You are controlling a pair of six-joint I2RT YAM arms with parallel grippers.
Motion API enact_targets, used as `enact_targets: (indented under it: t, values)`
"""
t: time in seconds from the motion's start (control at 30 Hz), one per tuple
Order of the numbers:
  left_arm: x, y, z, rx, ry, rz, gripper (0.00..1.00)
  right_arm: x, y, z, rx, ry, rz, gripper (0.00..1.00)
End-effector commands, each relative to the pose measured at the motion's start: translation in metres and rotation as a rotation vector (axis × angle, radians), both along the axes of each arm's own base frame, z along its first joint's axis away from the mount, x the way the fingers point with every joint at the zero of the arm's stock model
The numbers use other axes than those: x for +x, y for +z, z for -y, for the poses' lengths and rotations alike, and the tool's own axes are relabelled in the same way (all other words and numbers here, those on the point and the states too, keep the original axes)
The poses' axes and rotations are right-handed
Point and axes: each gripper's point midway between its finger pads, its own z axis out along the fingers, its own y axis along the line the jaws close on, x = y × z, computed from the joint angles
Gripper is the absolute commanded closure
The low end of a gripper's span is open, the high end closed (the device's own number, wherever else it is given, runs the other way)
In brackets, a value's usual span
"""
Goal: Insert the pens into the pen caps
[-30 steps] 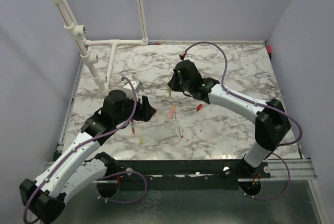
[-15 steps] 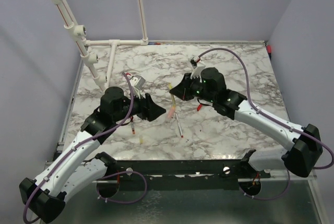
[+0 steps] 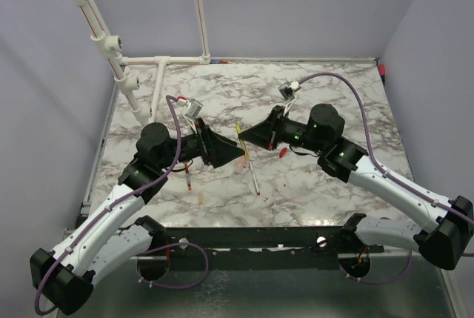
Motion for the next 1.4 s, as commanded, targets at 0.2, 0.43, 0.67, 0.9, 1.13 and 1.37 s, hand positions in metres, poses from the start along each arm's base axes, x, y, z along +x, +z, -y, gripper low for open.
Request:
enact_targets:
  t: [0.2, 0.43, 0.67, 0.9, 1.13, 1.37]
  values:
    - [-0.017, 0.024, 0.007, -0.118, -0.096, 0.011, 0.33, -0.032, 0.034, -0.015, 0.144, 0.164, 0.039, 0.99]
    - [-0.021, 0.029, 0.008, -0.139, -0.122, 0.014, 0.42, -0.034, 0.035, -0.022, 0.148, 0.186, 0.042, 0.99]
    - [-0.026, 0.032, 0.009, -0.153, -0.156, 0.016, 0.53, -0.036, 0.037, -0.027, 0.15, 0.203, 0.047, 0.99]
    - [-0.029, 0.026, 0.009, -0.146, -0.17, 0.002, 0.64, -0.037, 0.04, -0.027, 0.161, 0.197, 0.057, 0.99]
    - [-0.029, 0.023, 0.008, -0.146, -0.163, 0.0, 0.85, -0.038, 0.039, -0.03, 0.161, 0.205, 0.057, 0.99]
    - [-0.028, 0.025, 0.007, -0.151, -0.154, 0.01, 1.0, -0.039, 0.038, -0.03, 0.159, 0.198, 0.067, 0.99]
